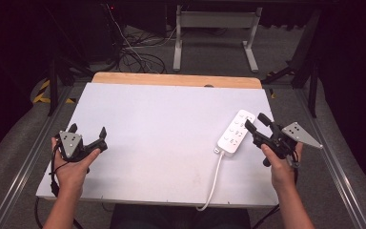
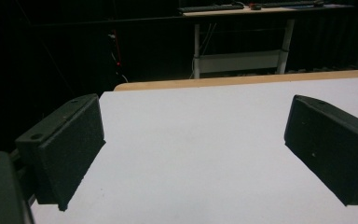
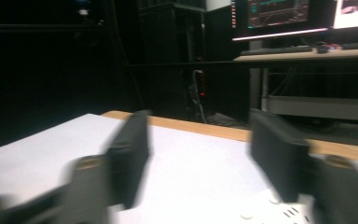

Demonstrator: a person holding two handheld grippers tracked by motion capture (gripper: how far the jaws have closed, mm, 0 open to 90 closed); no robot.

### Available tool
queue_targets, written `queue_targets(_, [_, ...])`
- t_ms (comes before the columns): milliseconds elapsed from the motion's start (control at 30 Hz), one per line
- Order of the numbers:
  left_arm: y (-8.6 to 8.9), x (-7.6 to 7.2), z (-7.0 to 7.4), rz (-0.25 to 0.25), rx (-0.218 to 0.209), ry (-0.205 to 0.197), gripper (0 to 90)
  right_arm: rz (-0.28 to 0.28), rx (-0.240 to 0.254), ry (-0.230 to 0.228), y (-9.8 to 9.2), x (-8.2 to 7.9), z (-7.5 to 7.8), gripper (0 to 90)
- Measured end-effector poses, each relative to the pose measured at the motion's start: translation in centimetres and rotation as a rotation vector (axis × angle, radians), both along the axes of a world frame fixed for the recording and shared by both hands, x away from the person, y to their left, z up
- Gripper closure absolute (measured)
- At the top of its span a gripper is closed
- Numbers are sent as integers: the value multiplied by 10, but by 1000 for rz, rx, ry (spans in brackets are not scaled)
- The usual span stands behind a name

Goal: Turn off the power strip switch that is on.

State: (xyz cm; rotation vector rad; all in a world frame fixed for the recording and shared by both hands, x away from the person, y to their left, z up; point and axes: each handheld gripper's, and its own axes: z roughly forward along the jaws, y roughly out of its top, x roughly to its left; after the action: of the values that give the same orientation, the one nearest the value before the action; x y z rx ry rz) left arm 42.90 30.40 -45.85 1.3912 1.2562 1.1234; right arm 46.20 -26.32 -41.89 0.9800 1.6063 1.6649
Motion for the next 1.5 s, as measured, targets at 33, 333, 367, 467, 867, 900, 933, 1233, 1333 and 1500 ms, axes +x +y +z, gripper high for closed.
queue_targets(33, [0,0,0,2,1,0,53,-2,13,1,-1,0,0,236])
queue_targets(333, [0,0,0,2,0,-1,52,-52,-1,4,-5,0,-5,53])
queue_targets(367, [0,0,0,2,-1,-1,52,-56,-1,5,-6,0,-5,53])
queue_targets(467, [0,0,0,1,1,-1,53,-55,-6,8,-7,0,-6,52])
queue_targets(867, [-1,1,0,-1,4,1,53,-64,-8,21,-9,1,-9,51])
queue_targets(900, [-1,1,0,-1,4,1,53,-66,-4,21,-9,1,-9,51])
queue_targets(933, [-1,1,0,0,4,1,53,-66,-1,19,-9,1,-9,50])
queue_targets(1233, [-2,2,-1,-5,2,3,53,-68,-7,28,-11,1,-10,53])
queue_targets(1333, [-2,2,-1,-5,2,5,53,-67,-11,31,-11,1,-11,55])
queue_targets(1500, [-1,2,-1,-5,4,4,53,-68,-7,34,-11,1,-11,58])
